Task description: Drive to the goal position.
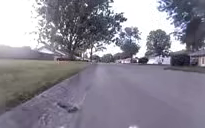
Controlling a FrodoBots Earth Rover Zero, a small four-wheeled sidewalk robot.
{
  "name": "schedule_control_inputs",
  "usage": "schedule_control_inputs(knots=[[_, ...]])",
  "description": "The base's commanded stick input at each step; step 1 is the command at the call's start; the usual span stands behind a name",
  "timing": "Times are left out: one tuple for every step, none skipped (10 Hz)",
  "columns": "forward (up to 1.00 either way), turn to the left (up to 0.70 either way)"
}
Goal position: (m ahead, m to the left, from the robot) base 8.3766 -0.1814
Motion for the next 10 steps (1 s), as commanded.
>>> schedule_control_inputs(knots=[[1.0,0.15],[1.0,0.4],[1.0,0.4],[1.0,0.38],[1.0,0.09],[1.0,0.02],[1.0,0.0],[1.0,0.0],[1.0,0.0],[1.0,0.0]])
